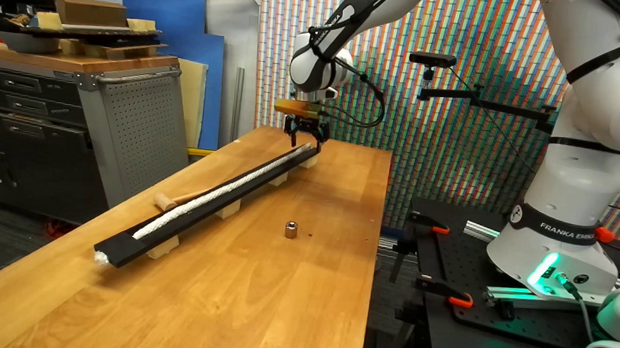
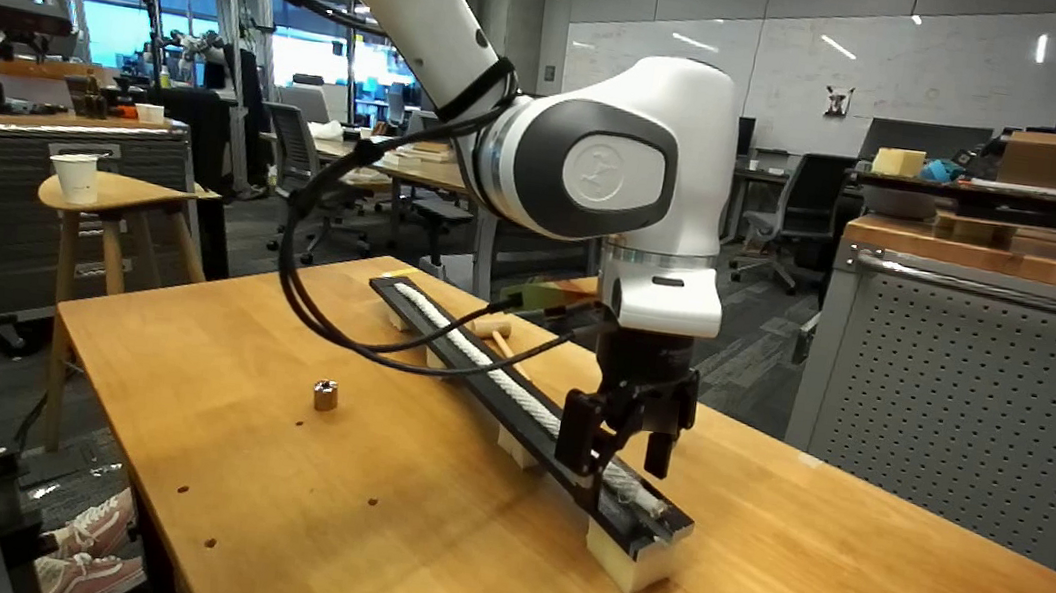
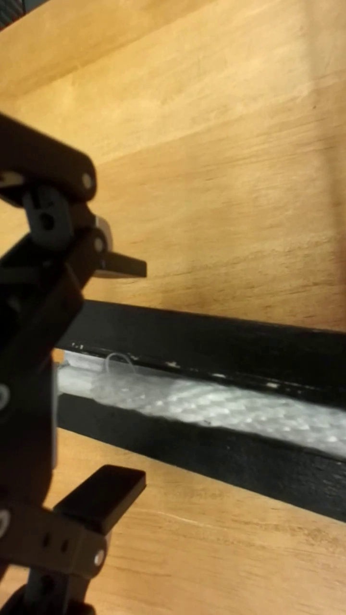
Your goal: Put the rope in the groove on the object
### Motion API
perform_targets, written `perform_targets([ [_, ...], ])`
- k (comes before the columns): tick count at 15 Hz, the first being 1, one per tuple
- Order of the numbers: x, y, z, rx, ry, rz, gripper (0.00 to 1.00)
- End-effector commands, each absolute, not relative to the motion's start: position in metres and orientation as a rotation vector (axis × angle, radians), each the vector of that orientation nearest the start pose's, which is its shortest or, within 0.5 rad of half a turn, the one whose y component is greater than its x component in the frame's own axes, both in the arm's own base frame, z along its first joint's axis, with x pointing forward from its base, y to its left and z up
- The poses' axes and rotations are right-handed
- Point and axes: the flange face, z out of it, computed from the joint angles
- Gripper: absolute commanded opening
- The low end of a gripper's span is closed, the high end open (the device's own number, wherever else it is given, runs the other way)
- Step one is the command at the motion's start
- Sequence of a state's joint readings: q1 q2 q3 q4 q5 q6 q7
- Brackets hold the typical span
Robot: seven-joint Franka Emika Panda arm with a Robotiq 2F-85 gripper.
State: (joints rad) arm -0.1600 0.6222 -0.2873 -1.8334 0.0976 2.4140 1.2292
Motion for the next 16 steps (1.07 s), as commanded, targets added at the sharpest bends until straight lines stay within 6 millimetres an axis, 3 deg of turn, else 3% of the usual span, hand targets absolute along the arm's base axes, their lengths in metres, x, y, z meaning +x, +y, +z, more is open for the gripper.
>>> perform_targets([
  [1,0.584,-0.271,0.21,-2.133,2.401,-0.081,1.0],
  [4,0.594,-0.261,0.232,-2.148,2.33,-0.147,1.0],
  [12,0.62,-0.205,0.329,-2.401,1.904,-0.284,1.0],
  [16,0.623,-0.179,0.357,-2.504,1.7,-0.27,1.0],
])
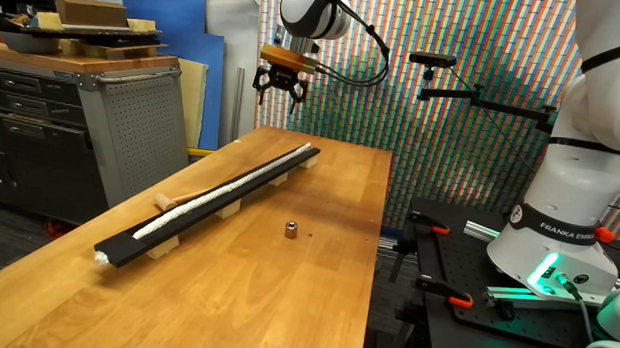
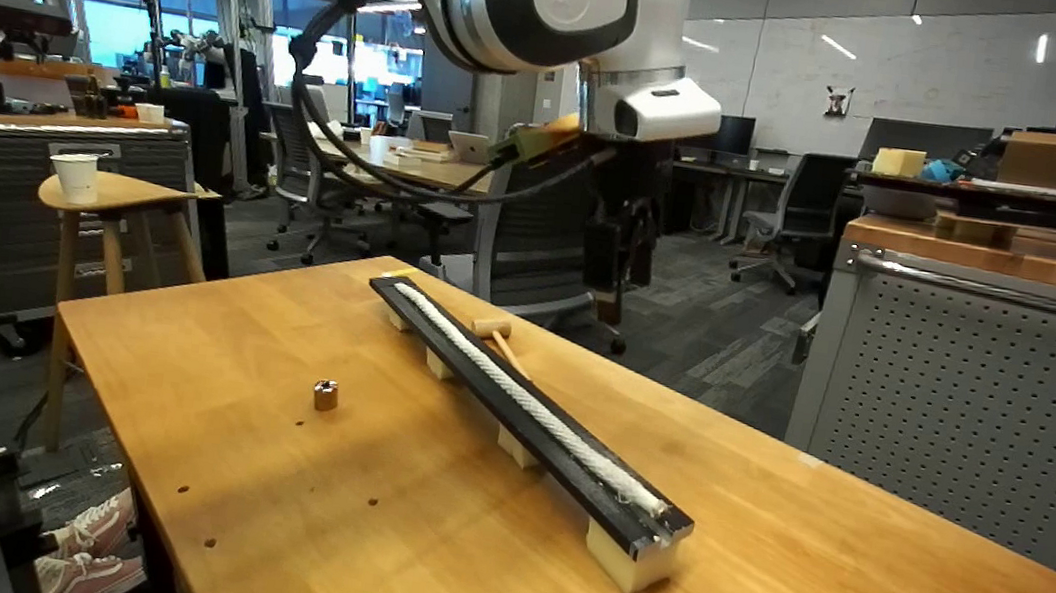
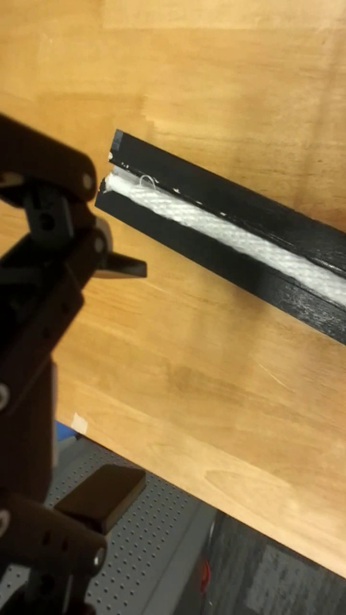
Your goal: Put the rope in the groove on the object
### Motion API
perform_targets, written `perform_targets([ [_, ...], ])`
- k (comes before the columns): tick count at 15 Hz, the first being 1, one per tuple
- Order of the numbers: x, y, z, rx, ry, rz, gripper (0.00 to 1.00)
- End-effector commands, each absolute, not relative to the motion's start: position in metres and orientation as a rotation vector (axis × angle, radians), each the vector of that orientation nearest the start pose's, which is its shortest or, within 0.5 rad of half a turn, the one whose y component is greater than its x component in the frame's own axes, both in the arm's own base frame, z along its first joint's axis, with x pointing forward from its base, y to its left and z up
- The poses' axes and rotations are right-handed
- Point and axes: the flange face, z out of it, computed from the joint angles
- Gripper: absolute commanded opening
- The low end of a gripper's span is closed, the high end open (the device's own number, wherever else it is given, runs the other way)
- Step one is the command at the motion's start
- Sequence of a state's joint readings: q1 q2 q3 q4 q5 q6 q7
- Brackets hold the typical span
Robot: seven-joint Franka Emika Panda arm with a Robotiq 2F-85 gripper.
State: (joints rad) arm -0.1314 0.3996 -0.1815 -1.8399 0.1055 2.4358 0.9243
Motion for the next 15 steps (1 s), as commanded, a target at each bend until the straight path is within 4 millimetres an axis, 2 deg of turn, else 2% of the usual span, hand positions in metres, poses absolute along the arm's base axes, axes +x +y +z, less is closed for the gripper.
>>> perform_targets([
  [1,0.623,-0.175,0.362,-2.521,1.663,-0.259,1.0],
  [5,0.621,-0.162,0.376,-2.583,1.51,-0.207,1.0],
  [6,0.629,-0.167,0.362,-2.567,1.593,-0.235,1.0],
  [9,0.627,-0.164,0.368,-2.588,1.546,-0.222,1.0],
  [15,0.627,-0.164,0.367,-2.593,1.539,-0.219,1.0],
])
